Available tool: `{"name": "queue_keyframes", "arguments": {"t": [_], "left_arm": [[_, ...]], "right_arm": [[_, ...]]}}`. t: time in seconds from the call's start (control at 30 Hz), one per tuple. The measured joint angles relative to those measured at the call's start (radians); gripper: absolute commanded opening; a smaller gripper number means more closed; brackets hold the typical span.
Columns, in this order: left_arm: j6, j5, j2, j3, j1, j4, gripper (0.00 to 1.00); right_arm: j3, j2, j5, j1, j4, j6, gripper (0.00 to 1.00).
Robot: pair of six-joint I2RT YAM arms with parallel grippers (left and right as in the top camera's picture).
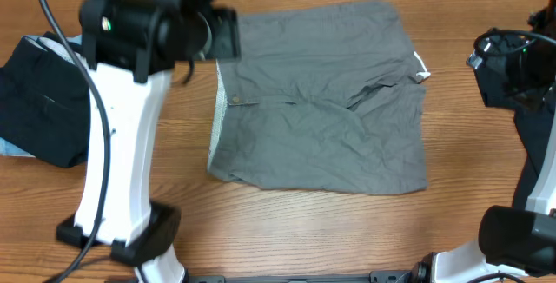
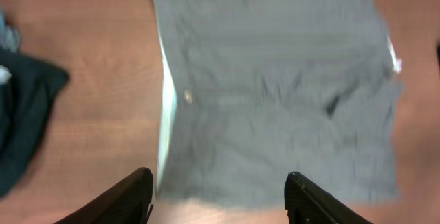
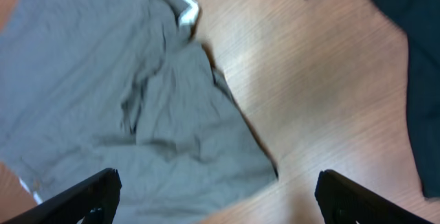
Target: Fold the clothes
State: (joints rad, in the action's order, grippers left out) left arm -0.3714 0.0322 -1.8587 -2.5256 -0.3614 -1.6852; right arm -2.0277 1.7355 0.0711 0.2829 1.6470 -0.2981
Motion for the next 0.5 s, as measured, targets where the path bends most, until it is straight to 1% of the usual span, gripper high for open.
{"name": "queue_keyframes", "arguments": {"t": [0.1, 0.17, 0.23, 0.33, 0.37, 0.43, 0.5], "left_arm": [[-0.042, 0.033, 0.093, 0.186, -0.060, -0.005, 0.72], [-0.072, 0.069, 0.123, 0.305, -0.064, 0.003, 0.75], [-0.095, 0.098, 0.138, 0.413, -0.063, 0.005, 0.78], [-0.123, 0.126, 0.142, 0.578, -0.063, 0.060, 0.83], [-0.125, 0.130, 0.142, 0.605, -0.063, 0.072, 0.84], [-0.130, 0.135, 0.150, 0.720, -0.061, 0.157, 0.86], [-0.132, 0.130, 0.152, 0.826, -0.055, 0.242, 0.86]], "right_arm": [[0.030, -0.035, 0.000, -0.017, 0.045, -0.017, 0.95], [0.073, -0.063, 0.001, -0.023, 0.043, -0.024, 0.95], [0.154, -0.106, 0.003, -0.024, 0.024, -0.036, 0.95], [0.370, -0.227, 0.003, -0.024, -0.056, -0.059, 0.98], [0.438, -0.270, 0.003, -0.024, -0.090, -0.070, 1.00], [0.624, -0.392, 0.004, -0.024, -0.187, -0.092, 1.00], [0.766, -0.480, 0.022, -0.023, -0.248, -0.107, 1.00]]}}
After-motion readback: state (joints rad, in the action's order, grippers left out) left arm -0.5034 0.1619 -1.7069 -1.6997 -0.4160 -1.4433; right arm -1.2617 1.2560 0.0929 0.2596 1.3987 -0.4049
